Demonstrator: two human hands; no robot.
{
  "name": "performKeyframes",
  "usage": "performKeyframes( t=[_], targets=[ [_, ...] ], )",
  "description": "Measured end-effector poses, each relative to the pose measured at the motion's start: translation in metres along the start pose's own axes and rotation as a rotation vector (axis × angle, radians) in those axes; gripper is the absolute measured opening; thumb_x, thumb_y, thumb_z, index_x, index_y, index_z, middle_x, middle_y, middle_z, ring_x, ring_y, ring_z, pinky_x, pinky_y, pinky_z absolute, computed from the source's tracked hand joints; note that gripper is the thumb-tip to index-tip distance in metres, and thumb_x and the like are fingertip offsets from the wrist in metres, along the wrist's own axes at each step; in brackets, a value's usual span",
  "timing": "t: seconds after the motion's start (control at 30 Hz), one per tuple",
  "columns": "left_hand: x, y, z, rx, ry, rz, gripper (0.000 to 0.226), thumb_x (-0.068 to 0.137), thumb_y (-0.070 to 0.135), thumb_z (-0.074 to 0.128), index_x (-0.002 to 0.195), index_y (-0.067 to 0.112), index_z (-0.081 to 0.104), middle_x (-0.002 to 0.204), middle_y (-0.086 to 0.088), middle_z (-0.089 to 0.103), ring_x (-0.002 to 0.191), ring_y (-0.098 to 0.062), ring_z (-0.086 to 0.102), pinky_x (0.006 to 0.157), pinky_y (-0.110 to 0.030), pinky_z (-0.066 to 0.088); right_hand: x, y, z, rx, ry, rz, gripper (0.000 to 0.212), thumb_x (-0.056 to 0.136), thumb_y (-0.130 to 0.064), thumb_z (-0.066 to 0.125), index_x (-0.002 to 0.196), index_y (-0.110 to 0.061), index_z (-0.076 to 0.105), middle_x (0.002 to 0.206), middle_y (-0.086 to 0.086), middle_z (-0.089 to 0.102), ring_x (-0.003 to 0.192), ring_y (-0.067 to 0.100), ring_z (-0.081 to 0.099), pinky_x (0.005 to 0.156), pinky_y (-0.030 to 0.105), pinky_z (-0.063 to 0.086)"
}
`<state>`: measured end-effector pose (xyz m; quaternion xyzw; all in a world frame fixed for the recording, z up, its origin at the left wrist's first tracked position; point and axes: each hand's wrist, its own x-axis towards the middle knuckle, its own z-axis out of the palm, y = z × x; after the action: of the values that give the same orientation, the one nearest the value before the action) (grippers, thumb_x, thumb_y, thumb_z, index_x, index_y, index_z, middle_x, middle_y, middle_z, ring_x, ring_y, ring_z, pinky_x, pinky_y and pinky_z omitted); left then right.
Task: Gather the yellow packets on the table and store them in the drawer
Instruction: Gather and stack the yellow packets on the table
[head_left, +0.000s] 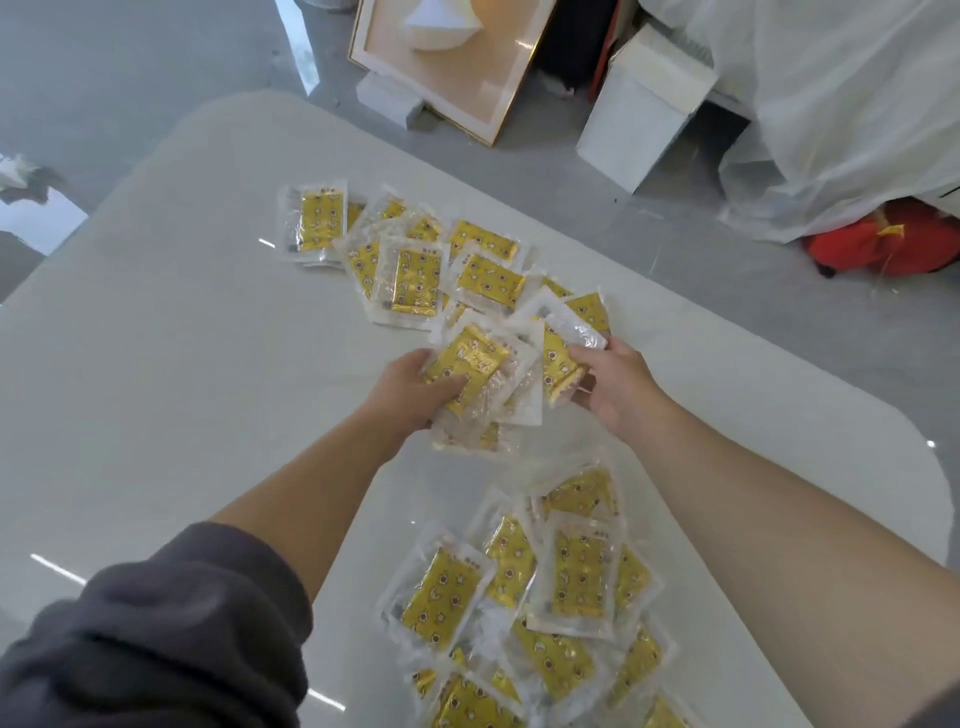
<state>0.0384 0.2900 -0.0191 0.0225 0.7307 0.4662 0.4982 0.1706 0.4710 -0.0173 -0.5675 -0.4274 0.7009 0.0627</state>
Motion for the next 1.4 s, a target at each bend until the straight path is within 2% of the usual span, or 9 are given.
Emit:
performKeyframes(
  t=[0.1,0.2,0.33,0.53,0.77,1.07,1.17,1.3,1.4],
  targets=[
    [0.029,0.032,0.034,-0.003,0.004,0.036,0.025,0.087,0.02,0.069,0.11,0.018,0.06,0.107,-0.01,0.07,0.093,-0.026,0.07,0.082,-0.047,0.058,0.018,-0.013,-0.023,0.078,0.051,-0.023,0.009,0.091,-0.007,0.061,0.098,-0.014,0.06,0.096,0.009,0.068,0.08,0.024,0.067,0.07,0.037,0.057],
    [0.05,0.03,0.052,0.202,0.051,-0.069,0.03,0.088,0.02,0.066,0.113,0.006,0.057,0.106,-0.015,0.068,0.086,-0.028,0.071,0.075,-0.044,0.06,0.033,0.0,-0.049,-0.275,0.18,0.06,0.006,0.089,-0.015,0.065,0.088,-0.013,0.059,0.093,0.01,0.067,0.072,0.024,0.064,0.066,0.034,0.055],
    [0.055,-0.007,0.05,0.578,0.174,-0.054,0.011,0.082,0.021,0.062,0.081,0.015,0.053,0.092,-0.014,0.069,0.081,-0.029,0.071,0.073,-0.045,0.06,0.037,0.023,-0.072,-0.469,0.279,0.117,0.013,0.085,-0.016,0.066,0.08,-0.013,0.055,0.087,0.009,0.065,0.064,0.02,0.064,0.061,0.034,0.058],
    [0.029,-0.044,0.047,0.657,0.174,-0.046,0.003,0.081,0.023,0.061,0.08,0.022,0.058,0.082,-0.002,0.067,0.078,-0.023,0.067,0.073,-0.04,0.06,0.015,0.035,-0.068,-0.574,0.148,0.04,0.008,0.089,-0.012,0.053,0.086,-0.015,0.059,0.086,0.005,0.067,0.069,0.019,0.064,0.057,0.028,0.054],
    [-0.038,-0.101,0.041,0.763,0.141,-0.06,0.003,0.084,0.019,0.059,0.082,0.02,0.059,0.082,0.005,0.063,0.075,-0.012,0.06,0.064,-0.027,0.051,-0.024,0.076,-0.072,-1.022,-0.099,-0.216,0.005,0.088,-0.019,0.058,0.093,-0.021,0.059,0.093,-0.008,0.059,0.089,0.012,0.057,0.075,0.027,0.047],
    [-0.077,-0.138,0.053,0.791,0.031,-0.007,0.004,0.087,0.023,0.058,0.09,0.025,0.06,0.087,0.01,0.062,0.077,-0.009,0.061,0.065,-0.025,0.054,-0.053,0.099,-0.083,-1.66,-0.239,-0.505,0.076,0.07,-0.057,0.073,0.133,-0.028,0.043,0.13,-0.006,0.046,0.124,0.018,0.041,0.105,0.037,0.031],
    [-0.079,-0.14,0.057,0.778,-0.005,0.027,0.003,0.087,0.024,0.059,0.09,0.024,0.061,0.086,0.009,0.063,0.079,-0.01,0.061,0.071,-0.027,0.055,-0.058,0.106,-0.081,-1.71,-0.175,-0.482,0.065,0.069,-0.055,0.076,0.119,-0.024,0.048,0.115,-0.006,0.049,0.111,0.017,0.047,0.095,0.035,0.036],
    [-0.078,-0.135,0.057,0.751,-0.026,0.055,0.003,0.087,0.024,0.061,0.09,0.024,0.062,0.087,0.009,0.063,0.08,-0.009,0.061,0.072,-0.026,0.054,-0.068,0.102,-0.076,-1.486,-0.274,-0.298,0.036,0.076,-0.032,0.078,0.079,-0.027,0.043,0.079,-0.009,0.052,0.072,0.015,0.052,0.058,0.026,0.036],
    [-0.072,-0.128,0.058,0.72,-0.034,0.077,0.004,0.087,0.021,0.06,0.089,0.025,0.061,0.088,0.009,0.062,0.082,-0.01,0.06,0.071,-0.023,0.05,-0.075,0.099,-0.076,-1.344,-0.34,-0.253,0.031,0.077,-0.027,0.078,0.074,-0.029,0.047,0.076,-0.01,0.054,0.067,0.008,0.051,0.058,0.024,0.038]
  ],
)
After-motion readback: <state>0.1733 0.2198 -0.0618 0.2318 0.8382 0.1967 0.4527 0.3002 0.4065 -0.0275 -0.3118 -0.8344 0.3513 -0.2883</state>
